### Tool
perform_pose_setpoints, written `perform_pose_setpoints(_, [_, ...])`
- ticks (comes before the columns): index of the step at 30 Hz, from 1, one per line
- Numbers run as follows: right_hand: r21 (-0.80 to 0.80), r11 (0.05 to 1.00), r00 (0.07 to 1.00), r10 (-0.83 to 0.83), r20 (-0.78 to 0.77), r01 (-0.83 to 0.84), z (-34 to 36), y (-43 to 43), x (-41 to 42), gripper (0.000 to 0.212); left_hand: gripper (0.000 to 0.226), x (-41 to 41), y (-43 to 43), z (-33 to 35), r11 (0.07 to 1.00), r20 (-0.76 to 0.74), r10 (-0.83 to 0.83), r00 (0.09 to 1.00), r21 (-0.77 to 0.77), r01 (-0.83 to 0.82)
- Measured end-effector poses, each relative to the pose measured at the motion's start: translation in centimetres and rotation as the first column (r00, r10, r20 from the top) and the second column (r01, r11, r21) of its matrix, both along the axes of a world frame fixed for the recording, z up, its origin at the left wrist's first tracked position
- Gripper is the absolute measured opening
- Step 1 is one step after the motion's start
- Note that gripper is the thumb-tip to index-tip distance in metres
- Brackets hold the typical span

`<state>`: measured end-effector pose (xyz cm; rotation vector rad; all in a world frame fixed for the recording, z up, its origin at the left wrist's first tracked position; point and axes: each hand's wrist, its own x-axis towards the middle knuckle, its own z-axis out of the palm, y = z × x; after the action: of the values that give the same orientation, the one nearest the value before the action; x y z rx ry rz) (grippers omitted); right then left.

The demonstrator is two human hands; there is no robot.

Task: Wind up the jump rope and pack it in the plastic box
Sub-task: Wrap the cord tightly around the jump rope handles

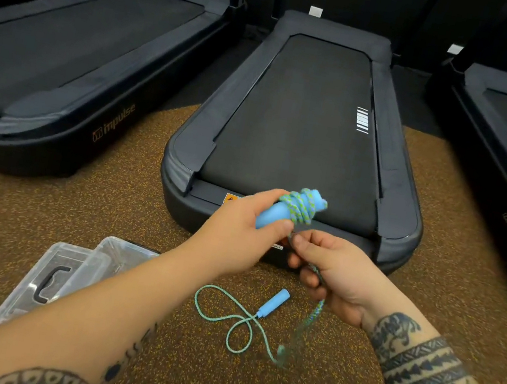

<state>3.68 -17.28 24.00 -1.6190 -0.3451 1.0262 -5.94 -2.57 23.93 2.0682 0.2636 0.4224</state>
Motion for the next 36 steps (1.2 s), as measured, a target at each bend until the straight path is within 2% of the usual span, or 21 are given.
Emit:
perform_pose_setpoints(4, [-0.018,0.998,0.994,0.062,0.093,-0.060,0.1,-0.2,-0.1,0.020,0.050,0.0,0.8,-0.3,0.997,-0.134,0.070,0.989,0.040,-0.065])
perform_pose_setpoints(8, [-0.064,0.992,0.984,0.115,0.138,-0.107,0.7,-0.3,-0.3,0.018,0.038,-0.1,0.8,-0.3,0.991,-0.149,0.051,0.987,0.132,-0.032])
perform_pose_setpoints(11, [-0.079,0.987,0.976,0.149,0.161,-0.137,1.2,-0.5,-0.3,0.021,0.039,0.2,0.9,-0.9,0.970,-0.177,0.086,0.980,0.238,-0.043])
perform_pose_setpoints(14, [-0.070,0.986,0.968,0.160,0.194,-0.149,1.9,-0.6,-0.2,0.021,0.041,0.5,1.2,-1.2,0.965,-0.242,0.052,0.969,0.262,0.014])
perform_pose_setpoints(17, [-0.090,0.987,0.934,0.154,0.323,-0.132,2.6,-0.7,0.2,0.024,0.042,0.6,1.0,-1.6,0.932,-0.299,-0.020,0.954,0.340,0.126])
perform_pose_setpoints(19, [-0.163,0.975,0.840,0.215,0.498,-0.153,3.2,-0.8,0.2,0.019,0.037,0.6,0.5,-1.7,0.891,-0.338,-0.060,0.939,0.406,0.203])
perform_pose_setpoints(21, [-0.266,0.958,0.651,0.272,0.709,-0.111,3.4,-0.8,0.4,0.016,0.031,0.6,0.1,-1.5,0.860,-0.346,-0.098,0.933,0.442,0.254])
perform_pose_setpoints(22, [-0.269,0.961,0.571,0.255,0.780,-0.061,3.5,-0.8,0.6,0.015,0.024,0.6,0.1,-1.3,0.858,-0.328,-0.127,0.936,0.437,0.270])
perform_pose_setpoints(23, [-0.233,0.972,0.536,0.206,0.819,-0.018,3.4,-0.8,0.9,0.014,0.017,0.5,0.1,-1.0,0.860,-0.295,-0.170,0.940,0.421,0.287])
perform_pose_setpoints(24, [-0.187,0.982,0.545,0.150,0.825,0.013,3.3,-0.9,1.2,0.012,0.017,0.4,0.1,-0.7,0.868,-0.261,-0.214,0.941,0.392,0.305])
perform_pose_setpoints(26, [-0.096,0.995,0.691,0.043,0.722,0.038,2.9,-1.1,1.7,0.012,0.024,0.0,0.2,-0.1,0.898,-0.205,-0.288,0.936,0.282,0.338])
perform_pose_setpoints(28, [0.004,0.999,0.883,-0.042,0.467,0.045,2.8,-1.3,1.7,0.017,0.028,-0.4,0.1,0.1,0.925,-0.167,-0.328,0.930,0.141,0.352])
perform_pose_setpoints(29, [0.026,0.999,0.945,-0.052,0.323,0.046,2.5,-1.4,1.8,0.021,0.030,-0.5,0.0,0.1,0.934,-0.153,-0.338,0.929,0.065,0.351])
perform_pose_setpoints(30, [0.025,0.999,0.976,-0.044,0.211,0.040,2.3,-1.4,1.9,0.022,0.031,-0.5,0.0,0.0,0.939,-0.140,-0.341,0.929,-0.010,0.343])
perform_pose_setpoints(32, [-0.015,0.999,0.991,-0.031,0.129,0.033,1.9,-1.3,1.8,0.008,0.033,-0.4,0.1,-0.1,0.947,-0.115,-0.315,0.942,-0.106,0.303])
perform_pose_setpoints(34, [-0.029,0.999,0.990,-0.037,0.137,0.042,1.6,-1.1,1.6,0.012,0.038,-0.1,0.3,-0.2,0.966,-0.091,-0.236,0.967,-0.129,0.224])
perform_pose_setpoints(36, [-0.035,0.998,0.975,-0.036,0.221,0.045,1.5,-0.8,1.2,0.014,0.036,0.2,0.6,-0.6,0.988,-0.106,-0.120,0.987,-0.111,0.108])
